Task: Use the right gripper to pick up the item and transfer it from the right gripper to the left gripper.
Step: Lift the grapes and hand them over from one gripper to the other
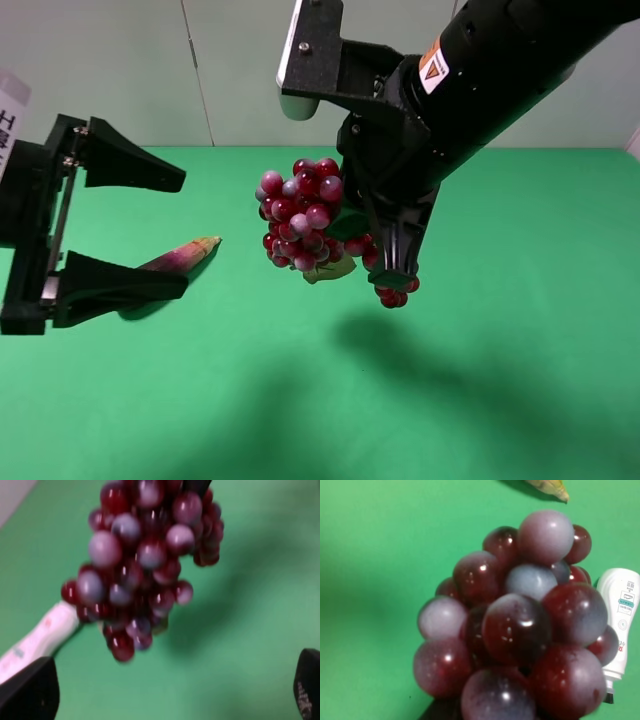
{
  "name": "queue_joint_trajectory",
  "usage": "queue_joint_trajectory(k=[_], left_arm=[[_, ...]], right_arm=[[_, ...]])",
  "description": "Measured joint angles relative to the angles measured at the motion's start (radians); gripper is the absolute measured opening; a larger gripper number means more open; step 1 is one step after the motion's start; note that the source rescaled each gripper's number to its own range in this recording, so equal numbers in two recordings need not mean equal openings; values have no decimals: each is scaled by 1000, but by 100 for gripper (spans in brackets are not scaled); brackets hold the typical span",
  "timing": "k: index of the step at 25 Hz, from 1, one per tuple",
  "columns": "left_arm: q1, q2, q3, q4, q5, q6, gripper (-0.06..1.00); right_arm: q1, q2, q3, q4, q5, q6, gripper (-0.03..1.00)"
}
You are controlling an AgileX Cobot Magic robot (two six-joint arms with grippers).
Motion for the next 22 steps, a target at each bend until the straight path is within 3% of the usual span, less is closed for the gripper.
queue_joint_trajectory(k=[4,6,17,22], left_arm=[[0,90,0,-154,58,172,95],[0,132,-1,-224,75,206,95],[-2,317,-2,-356,150,385,95],[-64,372,-5,-443,152,435,95]], right_arm=[[0,0,-15,1,18,-1,2],[0,0,-25,1,31,-1,2],[0,-20,-30,33,43,-28,2],[0,-21,-30,69,42,-54,2]])
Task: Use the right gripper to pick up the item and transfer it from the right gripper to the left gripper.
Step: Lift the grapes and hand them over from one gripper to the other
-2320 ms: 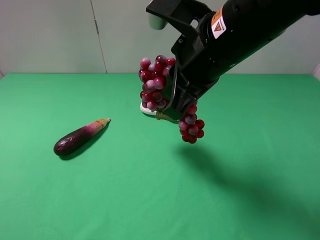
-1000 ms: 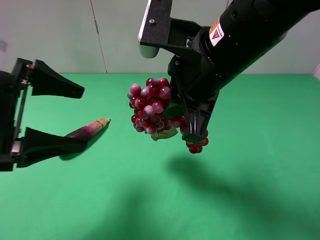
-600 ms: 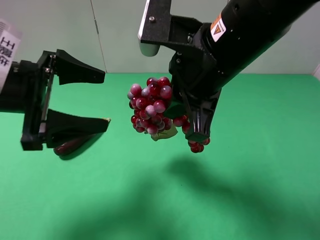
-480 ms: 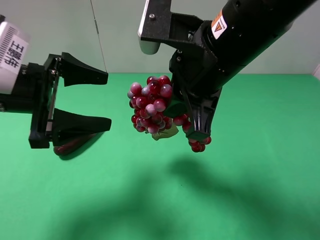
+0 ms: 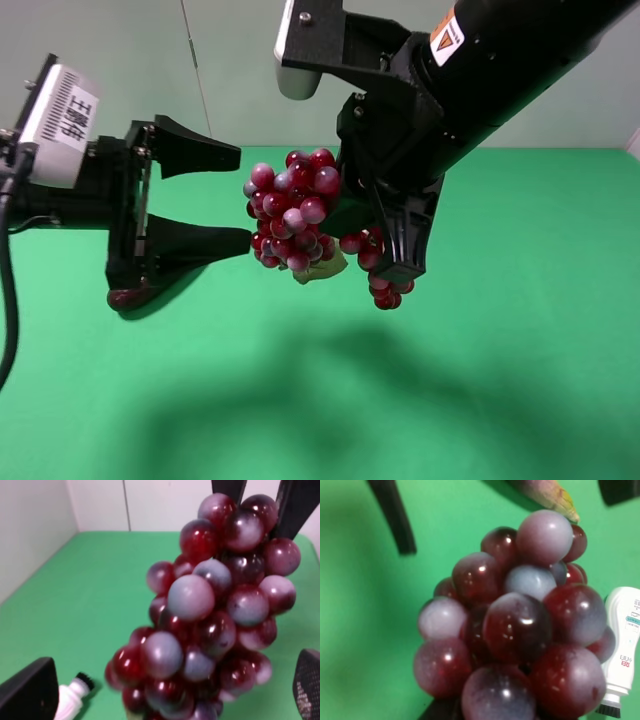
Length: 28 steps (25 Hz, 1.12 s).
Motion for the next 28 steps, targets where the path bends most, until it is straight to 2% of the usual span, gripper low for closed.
queue_joint_trajectory(k=[5,19,28], left_arm=[[-57,35,-5,-10,-32,32,95],[-70,68,-30,-15,-42,44,95],[-176,163,-131,-17,-67,61,95]], right_arm=[[0,0,0,4,-1,-2,2],[0,0,0,16,-17,-2,2],[0,0,0,17,-20,-2,2]])
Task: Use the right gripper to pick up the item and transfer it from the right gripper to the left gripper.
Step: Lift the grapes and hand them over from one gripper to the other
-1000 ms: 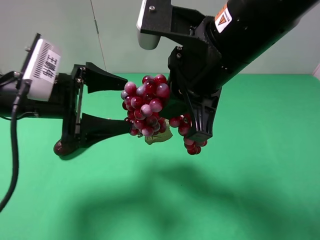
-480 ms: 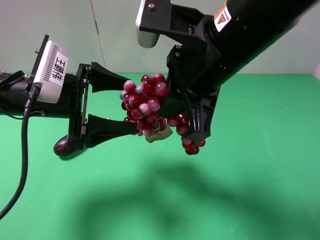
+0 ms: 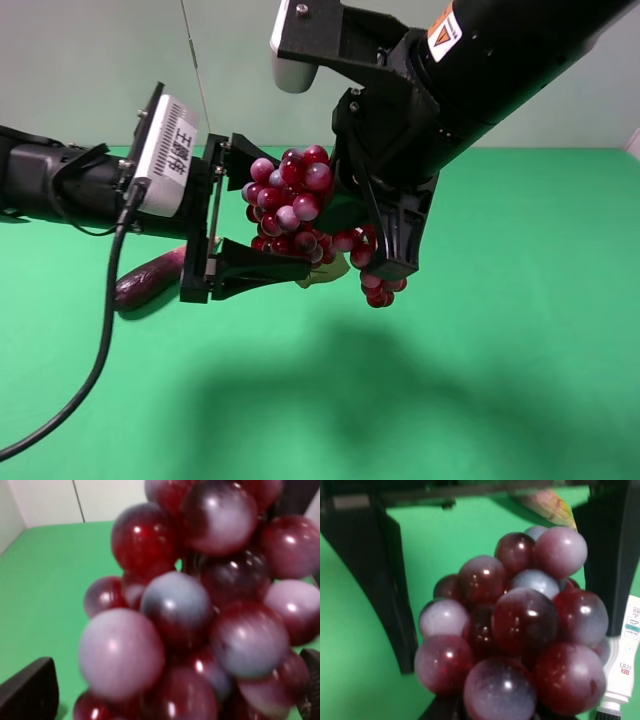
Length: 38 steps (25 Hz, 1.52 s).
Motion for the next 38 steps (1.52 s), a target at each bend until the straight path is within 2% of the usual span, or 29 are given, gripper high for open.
queue_joint_trajectory(k=[3,5,7,10,15,29,30,32,36,37,38], left_arm=[[-30,36,-26,-1,-3,1,93],[-42,56,-33,-1,-3,1,83],[-45,67,-34,-1,-3,1,61],[-47,71,-35,-2,-15,4,5],[-47,72,-36,-3,-18,88,3],[-47,72,-37,-4,-18,97,3],[-47,72,-37,-4,-18,96,3],[-47,72,-37,-4,-18,96,3],[-47,76,-37,-2,-23,96,2],[-47,76,-37,1,-24,96,2],[-47,76,-37,4,-25,96,2]], right_arm=[[0,0,0,0,0,0,2],[0,0,0,0,0,0,2],[0,0,0,0,0,0,2],[0,0,0,4,2,0,2],[0,0,0,5,4,0,0],[0,0,0,-10,0,0,0],[0,0,0,-18,0,0,4],[0,0,0,-29,0,0,19],[0,0,-1,-38,-2,0,71],[0,0,-1,-39,-2,0,83],[0,0,-1,-42,-3,0,90]])
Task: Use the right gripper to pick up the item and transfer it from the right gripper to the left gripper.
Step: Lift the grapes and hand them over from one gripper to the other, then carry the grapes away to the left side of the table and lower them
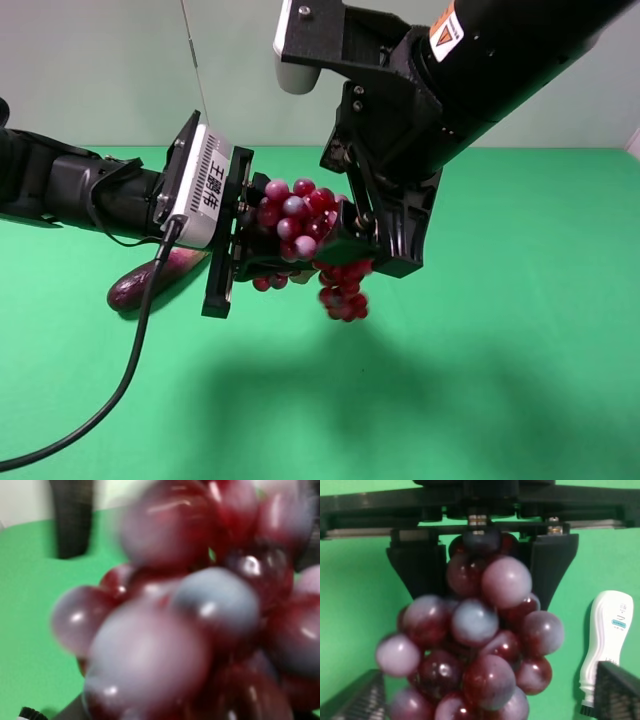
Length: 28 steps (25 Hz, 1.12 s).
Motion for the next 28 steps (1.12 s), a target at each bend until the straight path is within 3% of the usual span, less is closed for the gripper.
queue_joint_trajectory(k=[6,19,23,28], left_arm=[[0,0,0,2,0,0,2],[0,0,0,2,13,0,1],[0,0,0,2,16,0,1],[0,0,0,2,17,0,1]], right_arm=[[0,0,0,-53,0,16,99],[-13,-100,0,-167,47,256,100],[-120,-107,0,-160,58,334,100],[-342,-107,0,-32,58,352,100]])
